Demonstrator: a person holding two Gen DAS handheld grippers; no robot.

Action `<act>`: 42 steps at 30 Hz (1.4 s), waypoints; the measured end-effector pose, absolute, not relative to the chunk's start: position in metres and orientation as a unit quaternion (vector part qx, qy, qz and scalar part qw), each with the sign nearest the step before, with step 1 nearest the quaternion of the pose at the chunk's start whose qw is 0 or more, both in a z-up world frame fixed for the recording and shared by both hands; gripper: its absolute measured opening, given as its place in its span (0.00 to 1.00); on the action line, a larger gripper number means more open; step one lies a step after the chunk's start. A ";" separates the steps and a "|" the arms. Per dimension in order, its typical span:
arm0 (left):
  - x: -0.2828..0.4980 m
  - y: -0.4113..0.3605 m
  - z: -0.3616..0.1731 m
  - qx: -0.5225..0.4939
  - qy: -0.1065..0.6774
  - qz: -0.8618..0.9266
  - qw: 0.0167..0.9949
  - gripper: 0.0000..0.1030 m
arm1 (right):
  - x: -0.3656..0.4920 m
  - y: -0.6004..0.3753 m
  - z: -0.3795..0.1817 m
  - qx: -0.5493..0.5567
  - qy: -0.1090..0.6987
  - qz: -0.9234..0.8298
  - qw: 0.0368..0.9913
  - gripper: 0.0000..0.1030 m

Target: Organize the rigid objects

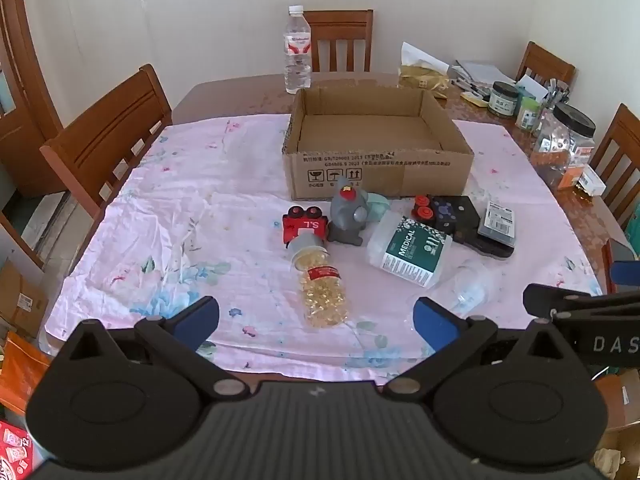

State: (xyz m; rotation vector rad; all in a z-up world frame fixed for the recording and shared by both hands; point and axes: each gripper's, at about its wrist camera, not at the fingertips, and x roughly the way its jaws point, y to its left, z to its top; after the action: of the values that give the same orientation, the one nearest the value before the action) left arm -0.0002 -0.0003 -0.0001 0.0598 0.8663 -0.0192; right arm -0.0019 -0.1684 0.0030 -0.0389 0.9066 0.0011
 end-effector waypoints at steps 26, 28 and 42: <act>0.003 0.003 0.001 0.026 0.421 -0.012 0.906 1.00 | 0.001 -0.165 0.006 -0.020 0.441 0.001 0.897 1.00; 0.003 0.003 0.001 0.025 0.421 -0.012 0.907 1.00 | 0.001 -0.165 0.006 -0.021 0.441 0.002 0.897 1.00; 0.003 0.004 0.004 0.023 0.419 -0.010 0.908 1.00 | 0.003 -0.163 0.009 -0.024 0.439 0.003 0.898 1.00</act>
State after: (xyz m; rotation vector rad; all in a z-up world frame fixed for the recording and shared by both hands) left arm 0.0035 0.0041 0.0038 0.0474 0.8640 -0.0197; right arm 0.0034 -0.1625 0.0088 -0.0490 0.9094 0.0070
